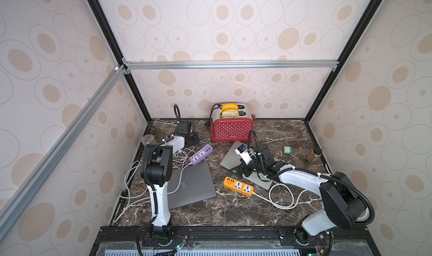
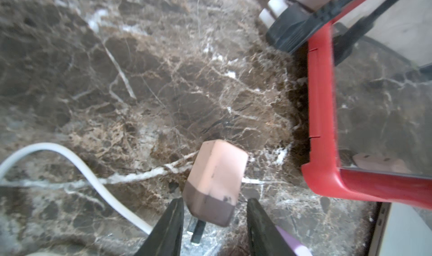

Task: Unplug the laptop charger
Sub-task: Place the plug at the center of the board.

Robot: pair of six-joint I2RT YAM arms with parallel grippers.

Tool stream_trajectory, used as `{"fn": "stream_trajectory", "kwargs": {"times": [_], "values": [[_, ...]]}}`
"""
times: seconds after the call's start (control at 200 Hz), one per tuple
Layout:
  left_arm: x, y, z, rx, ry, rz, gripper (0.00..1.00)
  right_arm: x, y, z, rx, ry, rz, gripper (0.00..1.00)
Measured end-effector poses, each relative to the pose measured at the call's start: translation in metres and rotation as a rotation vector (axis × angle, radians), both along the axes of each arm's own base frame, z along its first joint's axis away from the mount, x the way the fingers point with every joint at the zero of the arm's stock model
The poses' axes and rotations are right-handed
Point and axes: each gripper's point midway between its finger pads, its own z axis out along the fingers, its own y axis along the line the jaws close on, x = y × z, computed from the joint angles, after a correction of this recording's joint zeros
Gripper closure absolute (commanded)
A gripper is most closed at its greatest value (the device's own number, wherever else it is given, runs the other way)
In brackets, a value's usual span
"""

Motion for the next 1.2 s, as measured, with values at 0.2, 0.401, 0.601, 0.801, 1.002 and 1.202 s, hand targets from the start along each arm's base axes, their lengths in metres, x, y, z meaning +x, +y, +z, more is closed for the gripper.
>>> {"fn": "stream_trajectory", "kwargs": {"times": [0.2, 0.401, 0.601, 0.801, 1.002, 1.202], "values": [[0.005, -0.001, 0.008, 0.001, -0.008, -0.007, 0.54, 0.0, 0.0, -0.001, 0.0, 0.004, 0.0, 0.0], [0.015, -0.002, 0.02, 0.016, -0.036, -0.026, 0.54, -0.001, 0.0, -0.002, -0.003, 0.01, 0.002, 0.0], [0.009, 0.001, 0.009, 0.068, 0.001, -0.057, 0.54, -0.001, 0.002, -0.007, -0.006, 0.026, 0.01, 0.0], [0.004, 0.002, -0.004, 0.104, 0.032, -0.081, 0.54, -0.002, 0.004, -0.008, -0.001, 0.034, 0.016, 0.0], [0.005, 0.0, -0.003, 0.1, 0.01, -0.094, 0.47, -0.003, 0.004, -0.008, -0.001, 0.039, 0.015, 0.0], [-0.016, 0.0, 0.032, 0.089, -0.068, -0.101, 0.34, -0.005, -0.001, 0.001, -0.005, 0.028, 0.002, 0.0]]}}
